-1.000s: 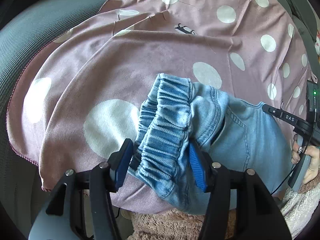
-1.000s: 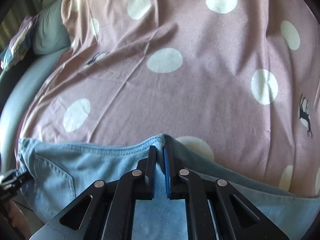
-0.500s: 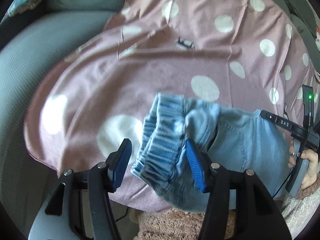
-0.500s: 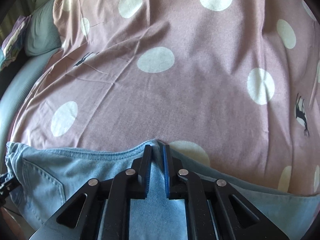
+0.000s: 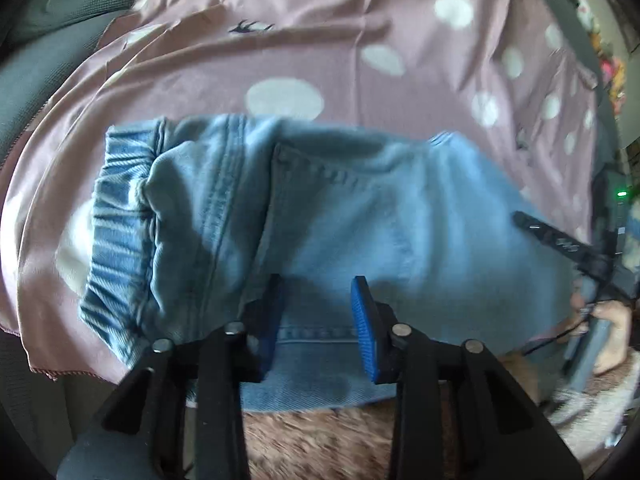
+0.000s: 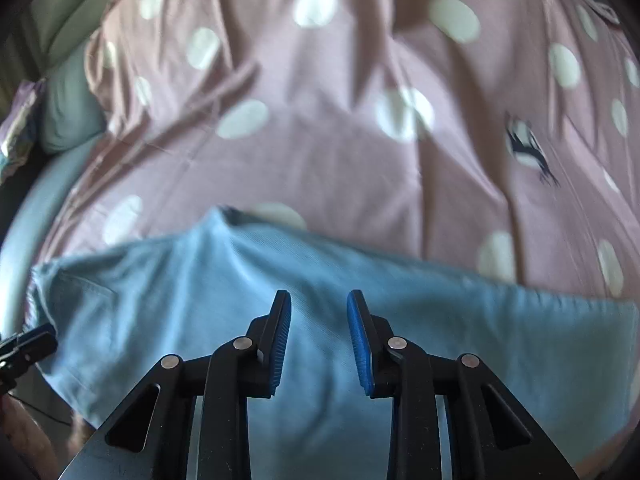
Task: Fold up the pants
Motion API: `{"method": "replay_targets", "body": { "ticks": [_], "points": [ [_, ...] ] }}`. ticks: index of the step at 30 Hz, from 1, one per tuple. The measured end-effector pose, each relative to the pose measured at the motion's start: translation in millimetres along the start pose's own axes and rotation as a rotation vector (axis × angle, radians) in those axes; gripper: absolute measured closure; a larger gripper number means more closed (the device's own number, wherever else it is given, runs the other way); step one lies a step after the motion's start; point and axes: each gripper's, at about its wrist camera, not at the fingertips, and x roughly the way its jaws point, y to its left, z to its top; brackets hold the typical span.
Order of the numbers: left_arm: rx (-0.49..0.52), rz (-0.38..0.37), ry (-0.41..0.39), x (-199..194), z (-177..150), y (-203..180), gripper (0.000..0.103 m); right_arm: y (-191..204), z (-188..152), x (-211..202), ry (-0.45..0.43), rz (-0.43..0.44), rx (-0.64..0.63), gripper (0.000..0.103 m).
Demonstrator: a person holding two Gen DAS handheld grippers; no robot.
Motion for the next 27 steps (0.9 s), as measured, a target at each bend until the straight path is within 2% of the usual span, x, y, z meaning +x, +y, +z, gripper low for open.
{"method": "replay_targets", "body": {
  "ticks": [1, 2, 3, 4, 5, 8, 12, 13, 14, 16, 18, 21, 23, 25, 27],
  "points": [
    [0.029, 0.055, -0.03, 0, -3, -3, 0.089, -10, -7, 4, 0.017, -0.03, 0.022, 0.073],
    [0.041, 0.074, -0.037, -1, -4, -7, 0.089, -20, -12, 9, 0.033, -0.057, 0.05, 0.074],
    [0.041, 0.089, -0.035, -1, -5, -9, 0.089, -33, -17, 11, 0.032, -0.069, 0.082, 0.088],
    [0.041, 0.097, -0.032, 0, -5, -11, 0.089, -43, -21, 6, -0.001, -0.051, 0.098, 0.089],
    [0.038, 0.101, -0.026, 0, -3, -11, 0.089, -50, -23, 4, -0.005, -0.064, 0.112, 0.089],
    [0.025, 0.096, -0.021, 2, -3, -9, 0.089, -79, -30, 1, -0.016, -0.227, 0.156, 0.089],
    [0.015, 0.084, 0.013, -1, 1, -7, 0.091, -126, -45, -4, -0.006, -0.226, 0.294, 0.089],
    [0.012, 0.073, 0.031, -4, 4, -8, 0.09, -137, -50, -5, -0.002, -0.249, 0.321, 0.089],
    [0.005, 0.038, 0.037, -8, 10, -11, 0.089, -143, -53, -8, -0.013, -0.229, 0.334, 0.089],
    [0.006, -0.044, 0.01, -21, 25, -22, 0.078, -151, -57, -13, -0.026, -0.192, 0.365, 0.089],
    [0.048, -0.074, -0.049, -31, 40, -42, 0.067, -157, -60, -19, -0.04, -0.206, 0.384, 0.089],
    [0.11, -0.085, -0.093, -25, 67, -70, 0.065, -171, -63, -29, -0.059, -0.219, 0.428, 0.089],
    [0.114, -0.116, -0.069, -10, 85, -82, 0.067, -187, -61, -35, -0.078, -0.221, 0.467, 0.087],
    [0.118, -0.151, -0.047, 8, 101, -95, 0.067, -206, -57, -45, -0.096, -0.251, 0.511, 0.073],
    [0.124, -0.176, -0.025, 27, 114, -108, 0.07, -224, -55, -55, -0.113, -0.293, 0.567, 0.065]
  ]
}}
